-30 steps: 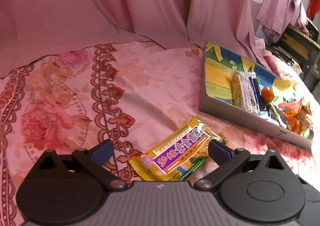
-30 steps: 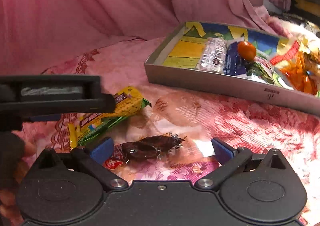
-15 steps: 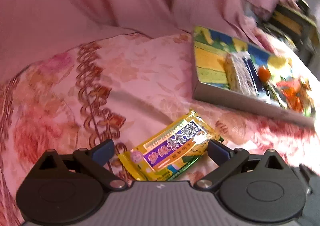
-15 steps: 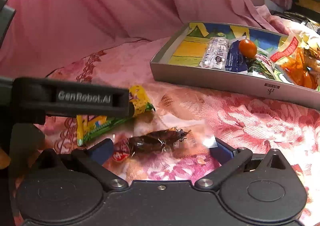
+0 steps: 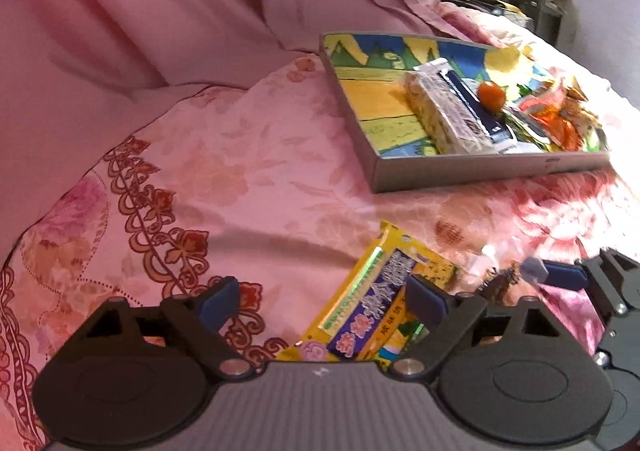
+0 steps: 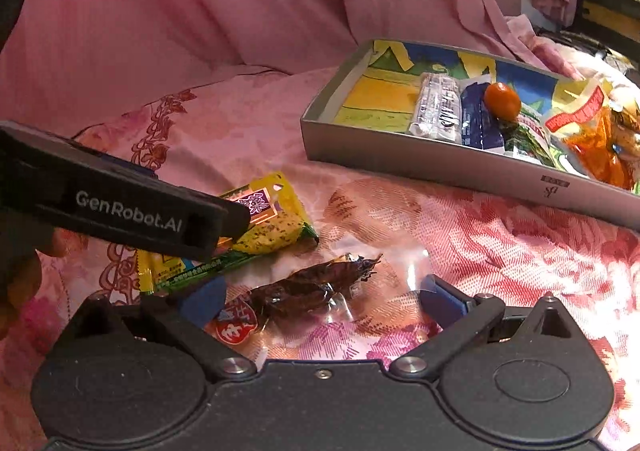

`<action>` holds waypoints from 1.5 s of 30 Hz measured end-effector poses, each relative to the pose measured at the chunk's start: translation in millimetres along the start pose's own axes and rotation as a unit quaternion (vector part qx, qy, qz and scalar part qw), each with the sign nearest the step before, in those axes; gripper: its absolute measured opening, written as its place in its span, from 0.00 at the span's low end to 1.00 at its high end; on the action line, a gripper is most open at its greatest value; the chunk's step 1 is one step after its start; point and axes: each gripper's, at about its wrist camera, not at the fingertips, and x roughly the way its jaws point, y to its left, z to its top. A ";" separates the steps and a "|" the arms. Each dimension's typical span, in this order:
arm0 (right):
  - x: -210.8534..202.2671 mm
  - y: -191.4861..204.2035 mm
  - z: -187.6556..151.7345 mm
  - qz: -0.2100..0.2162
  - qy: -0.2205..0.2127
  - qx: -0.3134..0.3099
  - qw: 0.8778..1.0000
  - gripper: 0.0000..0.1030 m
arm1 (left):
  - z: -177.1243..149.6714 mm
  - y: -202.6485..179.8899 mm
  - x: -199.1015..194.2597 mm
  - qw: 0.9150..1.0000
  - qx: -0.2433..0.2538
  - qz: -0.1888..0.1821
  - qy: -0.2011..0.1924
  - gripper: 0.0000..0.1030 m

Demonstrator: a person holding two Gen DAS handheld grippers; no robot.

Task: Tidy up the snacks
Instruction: 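Lower the left tool over the yellow-green candy bar while the right tool approaches the dark candy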

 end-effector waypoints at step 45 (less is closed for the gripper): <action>-76.5 -140.0 -31.7 0.110 0.111 0.054 0.986 0.99 | -22.1 -57.0 -14.6 0.964 -0.255 -0.029 0.071 0.74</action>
